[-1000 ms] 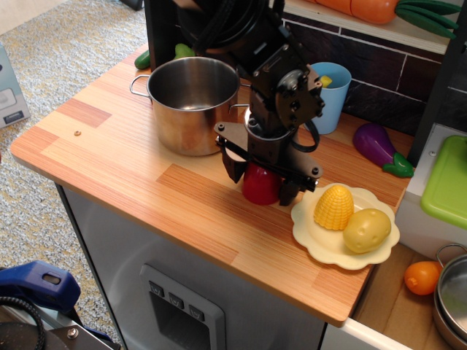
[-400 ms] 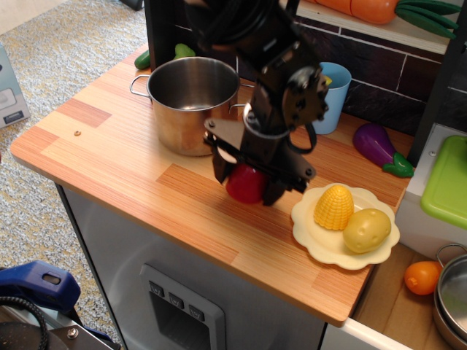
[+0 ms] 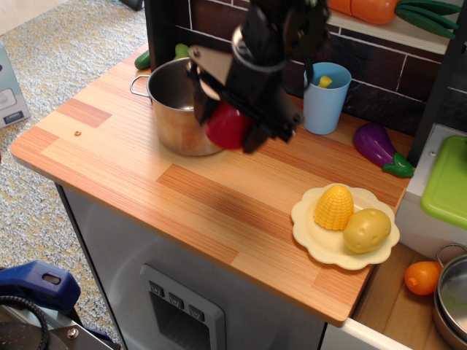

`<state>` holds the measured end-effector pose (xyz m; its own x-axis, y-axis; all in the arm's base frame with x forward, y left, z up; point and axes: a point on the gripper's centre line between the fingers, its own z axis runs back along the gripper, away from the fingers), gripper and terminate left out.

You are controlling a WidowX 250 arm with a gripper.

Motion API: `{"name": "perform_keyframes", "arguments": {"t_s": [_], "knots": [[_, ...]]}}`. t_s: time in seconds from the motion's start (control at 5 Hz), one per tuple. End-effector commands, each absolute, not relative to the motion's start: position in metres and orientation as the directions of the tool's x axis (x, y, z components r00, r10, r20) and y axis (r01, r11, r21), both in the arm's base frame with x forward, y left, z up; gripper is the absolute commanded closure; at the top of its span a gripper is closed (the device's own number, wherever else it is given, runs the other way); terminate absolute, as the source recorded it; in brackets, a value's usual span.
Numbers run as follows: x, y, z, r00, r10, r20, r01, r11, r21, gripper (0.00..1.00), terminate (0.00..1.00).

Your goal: Put sweet potato in pot

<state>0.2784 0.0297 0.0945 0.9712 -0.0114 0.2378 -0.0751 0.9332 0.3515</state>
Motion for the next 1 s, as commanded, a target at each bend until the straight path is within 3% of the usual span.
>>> {"name": "perform_keyframes", "arguments": {"t_s": [0.0,0.4,0.6,0.8], "knots": [[0.3,0.06,0.122,0.935,-0.167,0.314,0.016,0.902,0.431,1.0,0.0],[0.319,0.086,0.114,0.901,-0.288,0.325,0.133,0.895,0.426,1.0,0.0],[0.325,0.088,0.102,0.885,-0.311,0.348,0.167,0.907,0.387,0.0,0.0],[0.325,0.088,0.102,0.885,-0.311,0.348,0.167,0.907,0.387,0.0,0.0]]}}
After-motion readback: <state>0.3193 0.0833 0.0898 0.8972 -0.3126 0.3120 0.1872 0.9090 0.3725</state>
